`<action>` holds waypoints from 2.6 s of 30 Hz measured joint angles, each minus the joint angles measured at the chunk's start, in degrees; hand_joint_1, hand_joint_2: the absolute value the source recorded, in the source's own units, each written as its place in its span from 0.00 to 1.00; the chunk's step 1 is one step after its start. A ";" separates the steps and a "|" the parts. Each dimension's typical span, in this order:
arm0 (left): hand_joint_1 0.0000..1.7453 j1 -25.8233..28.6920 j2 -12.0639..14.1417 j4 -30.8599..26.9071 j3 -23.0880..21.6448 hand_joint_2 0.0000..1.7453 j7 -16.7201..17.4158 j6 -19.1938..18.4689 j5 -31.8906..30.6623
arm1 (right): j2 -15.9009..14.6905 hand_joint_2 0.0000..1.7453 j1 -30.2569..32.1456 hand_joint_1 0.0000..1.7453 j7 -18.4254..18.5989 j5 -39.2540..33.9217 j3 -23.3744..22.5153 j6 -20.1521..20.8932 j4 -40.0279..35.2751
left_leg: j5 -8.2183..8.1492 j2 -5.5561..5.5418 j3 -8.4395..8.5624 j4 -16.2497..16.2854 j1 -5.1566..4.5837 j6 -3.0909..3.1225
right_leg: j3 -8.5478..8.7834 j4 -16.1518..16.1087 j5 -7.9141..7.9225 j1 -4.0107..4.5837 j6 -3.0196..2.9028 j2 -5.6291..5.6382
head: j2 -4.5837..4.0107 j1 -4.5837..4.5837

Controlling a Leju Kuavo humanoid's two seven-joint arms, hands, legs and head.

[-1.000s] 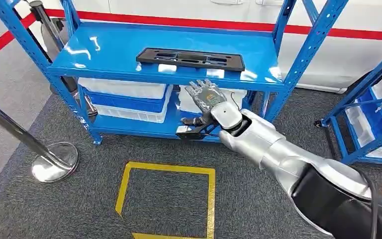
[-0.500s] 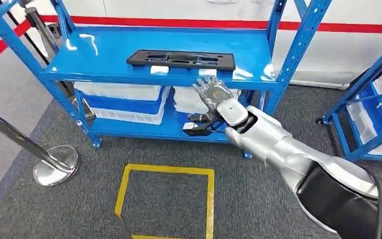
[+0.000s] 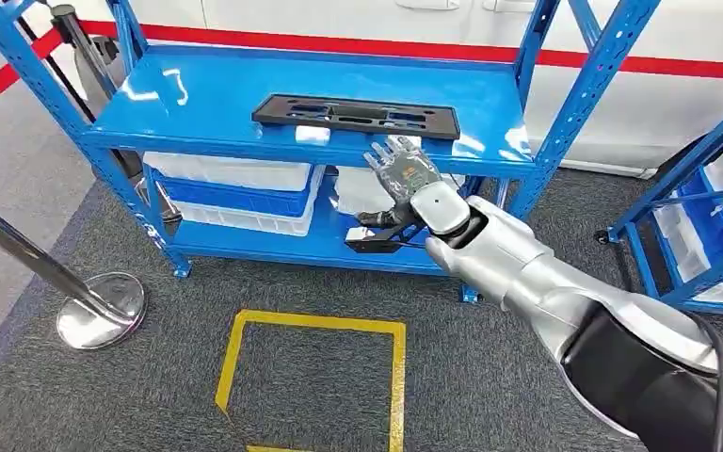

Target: Take the parts from the cabinet and place them on the table.

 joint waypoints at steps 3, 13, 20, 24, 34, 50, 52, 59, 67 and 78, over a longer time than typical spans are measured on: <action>0.00 0.03 0.00 0.00 0.00 0.00 0.02 -0.44 0.00 | -0.15 0.00 0.47 0.00 0.00 0.02 0.00 0.20 0.02 | -0.44 -0.07 0.16 0.29 0.04 0.00 | -3.21 4.37 0.82 -0.52 0.56 -0.08 | 0.00 0.00; 0.00 0.05 -0.15 0.00 0.02 0.00 0.17 -0.79 0.09 | -0.61 0.00 0.11 0.00 0.00 0.57 -0.02 0.55 -0.02 | -3.91 -0.25 -0.42 4.47 0.17 -2.62 | 4.83 -11.63 6.93 -0.76 -1.61 -0.05 | 0.00 -0.02; 0.00 0.11 -0.15 0.00 0.00 0.00 -0.50 -0.46 0.02 | -0.59 0.00 0.34 0.00 0.00 0.63 -0.02 0.59 -0.02 | -2.44 -0.25 -7.31 12.33 0.18 -2.40 | 6.35 -11.57 5.53 -0.31 -2.04 0.16 | 0.00 -0.04; 0.00 -0.06 -0.02 0.00 0.00 0.00 -0.90 -0.28 0.00 | -0.63 0.00 0.15 0.00 0.00 0.74 -0.02 0.66 -0.02 | 0.77 -0.37 -2.44 2.01 -0.58 -1.27 | 6.95 -11.66 4.85 -0.11 -1.21 0.22 | 0.00 -0.07; 0.00 -0.15 0.11 0.02 -0.35 0.00 -1.88 2.64 -2.12 | -1.25 0.00 0.37 0.00 0.09 1.16 -0.24 1.29 -0.24 | 0.48 -0.29 -1.26 0.71 -0.27 0.12 | -2.04 4.32 -0.38 -0.53 0.31 -0.06 | 0.00 0.00; 0.00 -0.01 0.15 0.02 -0.59 0.00 -1.66 2.56 -2.03 | -1.53 0.00 -0.01 0.00 0.17 1.92 -0.35 1.88 -1.09 | -5.45 -0.34 -9.04 16.80 -0.14 -2.78 | 5.13 -11.47 6.39 -0.51 -2.01 0.00 | 0.00 -0.04; 0.00 -0.02 0.20 0.02 -0.57 0.00 -1.66 2.56 -2.03 | -1.51 0.00 -0.02 0.00 0.17 1.92 -0.35 1.88 -1.20 | 0.52 -0.32 -3.71 5.74 -0.15 -2.24 | 5.77 -11.40 5.88 -0.51 -1.74 0.03 | 0.00 -0.04; 0.00 0.05 0.20 0.02 -0.55 0.00 -1.55 2.05 -1.62 | -1.44 0.00 -0.08 0.00 -0.76 -2.13 -1.09 3.42 -1.49 | 0.11 -0.38 -1.02 0.85 -0.15 -0.72 | 5.26 -10.29 4.52 -0.28 -0.01 -0.06 | 0.00 0.02; 0.00 -0.03 0.20 0.02 -0.52 0.00 -1.42 1.33 -1.51 | -1.33 0.00 0.22 0.00 -3.30 -10.80 -3.37 6.45 -1.03 | -1.45 -0.63 -0.34 2.09 -0.29 -0.06 | 1.43 -6.39 7.42 -0.38 -0.21 -0.18 | 0.00 0.00; 0.00 -0.16 0.31 0.02 -0.52 0.00 -1.33 1.38 -1.46 | -0.07 0.00 -0.35 0.00 -3.56 -11.21 -3.52 6.19 -0.39 | -9.03 -0.46 -8.85 18.59 -0.13 -2.86 | 4.55 -11.43 6.79 -0.34 -2.36 -0.04 | 0.00 -0.02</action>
